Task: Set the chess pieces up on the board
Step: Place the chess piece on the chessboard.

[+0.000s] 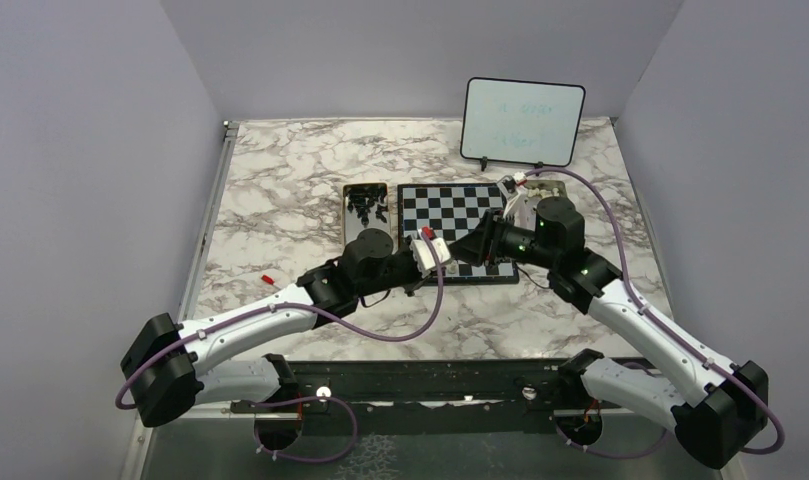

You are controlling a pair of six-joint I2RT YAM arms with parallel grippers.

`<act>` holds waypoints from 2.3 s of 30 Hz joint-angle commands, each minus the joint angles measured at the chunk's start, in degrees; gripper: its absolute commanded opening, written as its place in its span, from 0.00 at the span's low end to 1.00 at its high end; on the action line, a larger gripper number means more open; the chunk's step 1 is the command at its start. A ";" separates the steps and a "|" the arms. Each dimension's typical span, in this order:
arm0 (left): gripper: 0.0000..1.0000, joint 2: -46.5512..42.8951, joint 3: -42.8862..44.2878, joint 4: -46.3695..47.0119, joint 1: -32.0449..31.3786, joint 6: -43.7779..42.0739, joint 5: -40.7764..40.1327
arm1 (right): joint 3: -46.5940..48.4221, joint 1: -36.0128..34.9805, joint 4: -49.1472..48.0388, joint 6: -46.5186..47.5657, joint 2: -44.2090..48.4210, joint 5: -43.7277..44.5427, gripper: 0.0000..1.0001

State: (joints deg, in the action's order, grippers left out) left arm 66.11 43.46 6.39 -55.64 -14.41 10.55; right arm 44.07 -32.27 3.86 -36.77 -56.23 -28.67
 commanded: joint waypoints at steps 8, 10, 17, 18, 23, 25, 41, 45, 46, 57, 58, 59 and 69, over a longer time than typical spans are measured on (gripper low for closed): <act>0.05 -3.34 -1.44 6.71 -0.35 4.70 -1.87 | -1.13 -0.20 -0.96 -0.80 -2.04 0.95 0.42; 0.05 -3.43 -1.58 6.92 -0.35 5.15 -1.77 | -1.21 -0.29 -1.42 -1.01 -1.86 0.27 0.35; 0.06 -3.51 -2.80 8.63 -0.35 6.44 -2.28 | -3.75 -0.22 -5.24 -3.54 -0.37 -0.33 0.15; 0.06 -3.45 -3.07 8.78 -0.35 6.44 -2.55 | -3.87 -0.28 -5.40 -3.82 -0.24 -0.03 0.15; 0.09 -2.94 -3.42 9.06 -0.35 6.50 -3.15 | -4.40 -0.22 -7.30 -6.45 -0.24 -0.15 0.11; 0.24 -2.86 -3.54 8.99 -0.35 6.48 -3.49 | -4.32 -0.25 -7.66 -7.16 -0.06 1.02 0.11; 0.99 -9.76 -6.89 1.32 0.96 8.93 -15.28 | 6.26 -0.28 16.58 11.17 -4.89 26.82 0.10; 0.99 -12.89 -7.85 -1.60 3.28 13.17 -20.92 | 8.56 -0.25 21.31 13.31 -7.66 31.40 0.10; 0.99 -13.31 -7.75 -2.74 4.14 13.85 -21.83 | 8.77 -0.27 21.79 13.69 -8.23 32.29 0.10; 0.99 -13.00 -4.53 -12.71 28.04 24.15 -2.06 | 9.05 -4.83 21.06 17.70 -16.84 43.60 0.10; 0.99 -12.60 -4.41 -12.91 29.33 25.00 -0.72 | 9.02 -5.56 20.61 17.75 -17.63 44.74 0.10; 0.99 -11.97 -4.13 -13.41 30.34 26.21 0.09 | 9.03 -6.32 20.32 17.83 -18.54 46.02 0.10; 0.99 -8.98 -1.94 -19.94 31.64 26.29 -6.88 | 9.47 -8.85 18.26 16.38 -25.56 47.56 0.11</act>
State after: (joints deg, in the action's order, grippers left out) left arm 58.85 39.99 -10.55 -24.32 11.57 6.07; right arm 51.48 -40.56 24.08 -19.62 -80.79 16.03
